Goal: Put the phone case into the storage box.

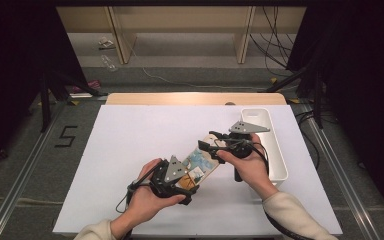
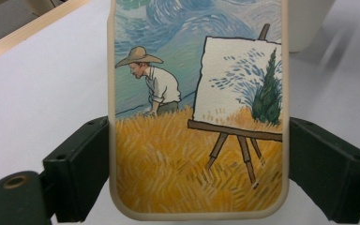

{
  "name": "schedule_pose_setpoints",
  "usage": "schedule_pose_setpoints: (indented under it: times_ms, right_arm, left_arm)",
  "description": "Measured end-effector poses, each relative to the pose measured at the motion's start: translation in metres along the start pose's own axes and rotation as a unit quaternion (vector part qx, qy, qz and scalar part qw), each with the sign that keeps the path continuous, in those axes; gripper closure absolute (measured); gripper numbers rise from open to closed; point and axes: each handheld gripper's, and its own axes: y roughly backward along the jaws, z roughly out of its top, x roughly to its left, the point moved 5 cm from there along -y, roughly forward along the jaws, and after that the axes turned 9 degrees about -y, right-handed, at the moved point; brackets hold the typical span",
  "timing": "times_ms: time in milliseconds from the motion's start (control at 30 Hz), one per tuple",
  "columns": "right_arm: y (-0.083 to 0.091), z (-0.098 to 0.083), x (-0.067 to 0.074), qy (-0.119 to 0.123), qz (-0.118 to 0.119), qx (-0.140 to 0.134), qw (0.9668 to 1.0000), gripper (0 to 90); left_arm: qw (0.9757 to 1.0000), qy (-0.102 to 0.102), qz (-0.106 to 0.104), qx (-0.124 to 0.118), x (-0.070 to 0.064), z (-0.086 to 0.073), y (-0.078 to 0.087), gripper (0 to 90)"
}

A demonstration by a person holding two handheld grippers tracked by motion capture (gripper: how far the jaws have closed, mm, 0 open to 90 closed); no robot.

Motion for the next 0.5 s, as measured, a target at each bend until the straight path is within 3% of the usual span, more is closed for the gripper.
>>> schedule_pose_setpoints:
  times_ms: [500]
  right_arm:
    - [0.0025,0.0009,0.0008,-0.033,0.025,-0.005,0.9991,63.4]
  left_arm:
    - [0.9999,-0.007,-0.006,0.010,-0.0022,-0.0027,-0.0034,11.7]
